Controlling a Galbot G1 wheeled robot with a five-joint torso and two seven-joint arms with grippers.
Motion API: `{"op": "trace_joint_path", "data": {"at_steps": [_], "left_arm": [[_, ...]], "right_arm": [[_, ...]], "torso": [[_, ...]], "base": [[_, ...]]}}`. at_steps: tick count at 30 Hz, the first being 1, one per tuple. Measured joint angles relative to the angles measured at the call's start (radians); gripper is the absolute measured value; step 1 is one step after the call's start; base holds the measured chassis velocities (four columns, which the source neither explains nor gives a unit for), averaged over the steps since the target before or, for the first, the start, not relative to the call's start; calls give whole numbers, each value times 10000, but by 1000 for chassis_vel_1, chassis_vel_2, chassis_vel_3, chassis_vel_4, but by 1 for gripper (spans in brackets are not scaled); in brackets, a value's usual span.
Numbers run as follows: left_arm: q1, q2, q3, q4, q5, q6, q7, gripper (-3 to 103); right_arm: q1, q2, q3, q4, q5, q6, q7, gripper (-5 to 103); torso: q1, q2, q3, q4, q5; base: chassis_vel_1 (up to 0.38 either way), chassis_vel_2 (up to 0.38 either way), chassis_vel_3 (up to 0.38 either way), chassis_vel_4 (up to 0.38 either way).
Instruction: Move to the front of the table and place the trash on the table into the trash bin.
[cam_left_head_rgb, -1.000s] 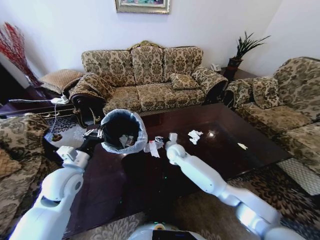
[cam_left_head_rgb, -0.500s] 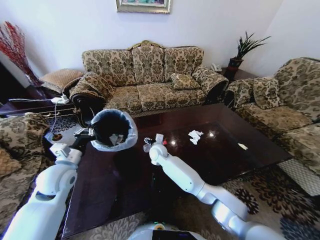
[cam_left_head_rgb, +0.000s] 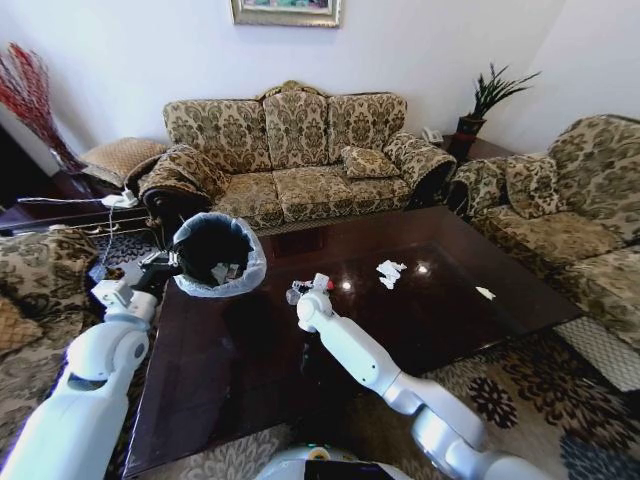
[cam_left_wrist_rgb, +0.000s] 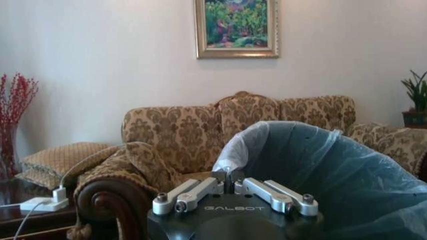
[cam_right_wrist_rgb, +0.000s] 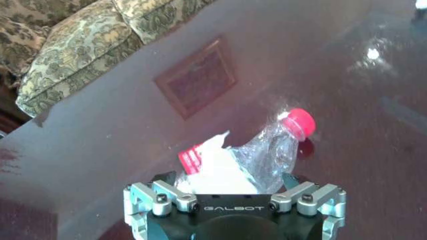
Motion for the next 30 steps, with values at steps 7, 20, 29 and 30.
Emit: {"op": "trace_joint_path", "data": {"at_steps": [7,20,29,30], "left_arm": [[10,-115,150,2,-20,-69,133,2],[-42,-173,288,2,-10,-109,228,2],[-10,-176,285,-42,-8,-126,254,2],[-10,-172,285,-49,-8,-131,259,2]], "right_arm": [[-17,-45,127,-271,-7,39,-178,100],[13,-170,32,-440,-122,119,-276,77],[-95,-287,5,-411,-302,153,-392,47],[-117,-311,-2,-393,-319,157,-413,44]], "torso": [[0,0,0,0,2],[0,0,0,0,0],[-2,1,-2,0,0],[-2,1,-2,0,1]], "base": [[0,0,0,0],[0,0,0,0],[0,0,0,0],[0,0,0,0]]}}
